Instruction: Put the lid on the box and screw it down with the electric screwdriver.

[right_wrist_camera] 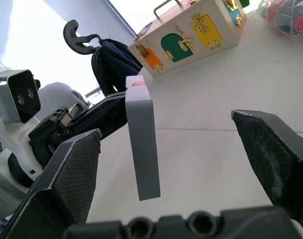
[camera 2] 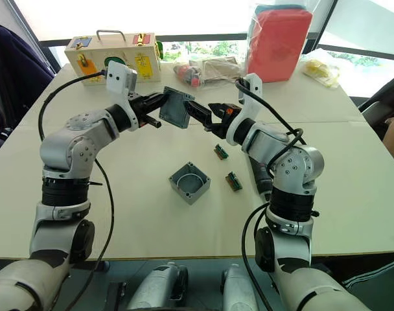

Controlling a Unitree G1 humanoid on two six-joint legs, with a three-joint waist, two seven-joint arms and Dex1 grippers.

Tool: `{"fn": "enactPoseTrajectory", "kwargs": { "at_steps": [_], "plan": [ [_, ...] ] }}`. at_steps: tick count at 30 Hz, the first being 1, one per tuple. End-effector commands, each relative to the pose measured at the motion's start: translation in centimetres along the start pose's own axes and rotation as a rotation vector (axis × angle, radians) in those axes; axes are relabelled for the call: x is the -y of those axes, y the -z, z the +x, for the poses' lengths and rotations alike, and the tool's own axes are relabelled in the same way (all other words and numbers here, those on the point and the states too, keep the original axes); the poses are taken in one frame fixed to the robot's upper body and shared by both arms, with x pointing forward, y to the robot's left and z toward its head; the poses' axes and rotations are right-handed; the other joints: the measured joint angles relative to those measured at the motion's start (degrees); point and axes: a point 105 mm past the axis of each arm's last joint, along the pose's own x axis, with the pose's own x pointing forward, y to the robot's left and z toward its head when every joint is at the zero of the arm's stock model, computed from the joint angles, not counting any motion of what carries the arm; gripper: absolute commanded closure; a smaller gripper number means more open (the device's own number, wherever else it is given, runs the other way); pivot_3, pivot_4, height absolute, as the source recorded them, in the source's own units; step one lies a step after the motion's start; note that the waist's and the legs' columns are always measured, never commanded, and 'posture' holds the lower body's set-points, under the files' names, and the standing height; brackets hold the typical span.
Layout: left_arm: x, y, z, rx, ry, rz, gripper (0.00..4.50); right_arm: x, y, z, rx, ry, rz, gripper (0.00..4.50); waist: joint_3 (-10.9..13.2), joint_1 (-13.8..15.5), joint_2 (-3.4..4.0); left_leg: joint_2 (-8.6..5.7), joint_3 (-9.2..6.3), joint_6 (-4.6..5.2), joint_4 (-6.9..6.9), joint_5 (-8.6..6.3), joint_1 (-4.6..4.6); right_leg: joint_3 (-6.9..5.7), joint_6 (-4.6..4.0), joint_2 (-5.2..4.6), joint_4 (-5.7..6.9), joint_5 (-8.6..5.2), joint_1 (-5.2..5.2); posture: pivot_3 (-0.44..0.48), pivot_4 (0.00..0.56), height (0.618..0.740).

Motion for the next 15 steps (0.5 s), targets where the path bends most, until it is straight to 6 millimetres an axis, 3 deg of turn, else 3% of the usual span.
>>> {"fn": "enactPoseTrajectory", "kwargs": {
  "at_steps": [1,13,14,15],
  "plan": [
    [0.56,-2.24,0.14,0.074,0.027,0.036,4.45,-1.31,-0.66,-0.13,0.031,-0.045,-0.009,0.0,0.0,0.01,0.0,0.0,0.0,0.0,0.0,0.0,0.0,0.0,0.0,0.0,0.0,0.0,0.0,0.0,0.15,0.74],
    [1.02,-2.83,0.58,0.099,0.068,0.015,4.45,-1.22,0.1,-0.15,0.022,-0.032,0.012,0.0,0.0,-0.26,0.0,0.0,0.0,0.01,0.0,0.0,0.0,0.0,0.01,0.02,0.0,0.0,0.0,0.0,0.15,0.74],
    [1.04,-2.79,0.56,0.098,0.07,0.014,4.5,-1.21,0.1,-0.15,0.025,-0.031,0.014,0.46,0.0,-0.39,0.0,0.0,0.0,0.01,0.0,0.0,0.0,0.0,0.01,0.02,0.0,0.0,0.0,0.0,0.15,0.74],
    [1.05,-2.74,0.53,0.096,0.073,0.012,4.5,-1.18,0.1,-0.14,0.028,-0.029,0.015,0.65,0.0,-0.54,0.0,0.0,0.0,0.01,0.0,0.0,0.0,-0.01,0.01,0.02,0.0,0.0,0.0,0.0,0.15,0.74]
  ]
}}
